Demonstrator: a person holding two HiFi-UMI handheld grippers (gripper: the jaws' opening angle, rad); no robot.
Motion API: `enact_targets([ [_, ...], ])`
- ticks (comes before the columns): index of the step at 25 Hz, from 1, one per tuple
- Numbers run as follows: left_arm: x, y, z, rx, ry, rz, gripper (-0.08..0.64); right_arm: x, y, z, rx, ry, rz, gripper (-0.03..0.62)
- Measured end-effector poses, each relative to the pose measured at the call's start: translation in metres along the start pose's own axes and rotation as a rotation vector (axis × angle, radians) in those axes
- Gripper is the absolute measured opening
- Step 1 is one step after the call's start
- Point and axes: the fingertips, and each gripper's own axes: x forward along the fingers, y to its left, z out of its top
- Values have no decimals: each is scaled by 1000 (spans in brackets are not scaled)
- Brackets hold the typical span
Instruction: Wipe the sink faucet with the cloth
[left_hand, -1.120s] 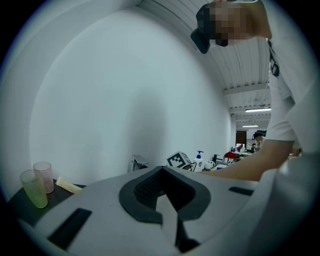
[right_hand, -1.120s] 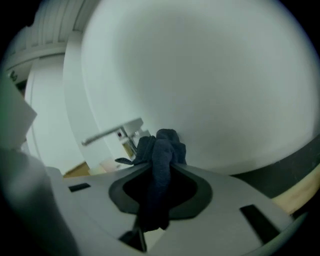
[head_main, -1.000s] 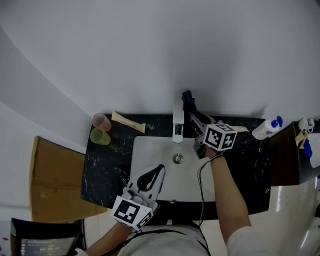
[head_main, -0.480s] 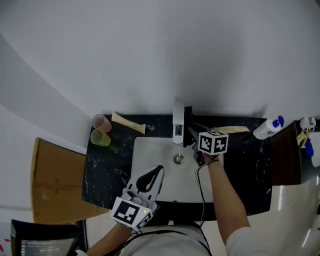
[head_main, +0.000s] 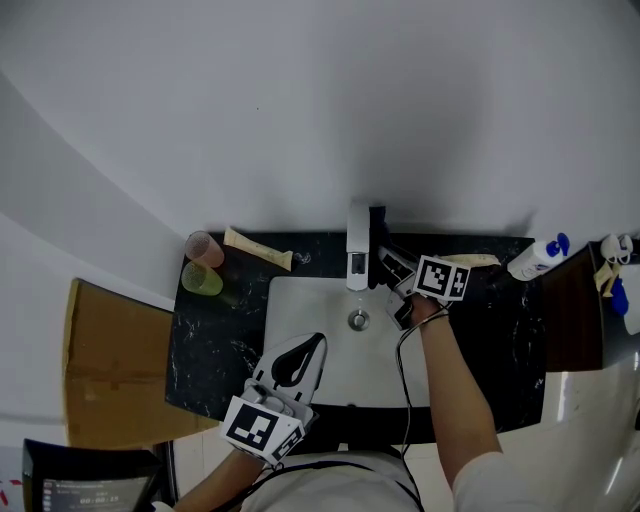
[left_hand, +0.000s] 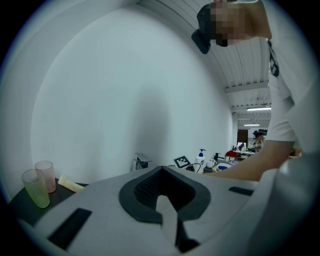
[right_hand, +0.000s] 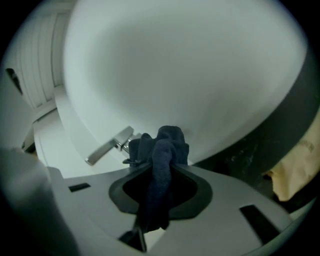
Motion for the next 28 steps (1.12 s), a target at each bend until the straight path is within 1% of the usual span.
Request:
enact_targets([
  [2, 0, 0, 0, 1, -1, 0, -2, 1, -19, -23, 2, 73, -73, 86],
  [3, 0, 0, 0, 2, -2, 0, -3, 1, -22, -30, 0, 89, -87, 86],
  [4, 0, 1, 0, 2, -2, -1, -3, 0, -22, -30, 6, 81, -83, 86],
  [6, 1, 1, 0, 1, -4, -2, -2, -4, -13, -16, 44, 9, -33, 86],
  [9, 2, 1, 0, 1, -5, -6, -2, -12, 14, 21, 102, -116, 100, 86],
  [11, 1, 0, 0, 1, -5, -8, -3, -15, 30, 37, 107, -148, 165, 86],
  [13, 2, -1, 1, 2, -5, -8, -3, -13, 34, 39, 105, -141, 177, 86],
  [15, 3, -1, 1, 3, -4, -9, -2, -9, 23, 29, 125, -106, 138, 86],
  [19, 3, 0, 1, 1, -3, -10, -3, -3, -16, -21, 151, 50, -25, 86],
  [21, 2, 1, 0, -1, -2, -11, -2, -4, -25, -40, 164, 99, -66, 86],
  [22, 2, 1, 0, -2, -3, -11, -3, -7, -24, -44, 165, 95, -73, 86],
  [24, 2, 0, 1, -3, -7, -11, -2, -21, -13, -34, 126, 27, -71, 86],
  [25, 1, 0, 2, -2, -10, -13, -2, -31, -1, -23, 79, -18, -57, 86],
  [26, 1, 0, 2, -2, -13, -13, -3, -43, 14, -14, 14, -43, -34, 86],
  [27, 0, 1, 2, -1, -13, -12, -2, -53, 32, -10, -69, -29, -8, 86],
  [28, -1, 2, 2, 0, -14, -9, -3, -60, 51, -13, -166, 25, 16, 86],
])
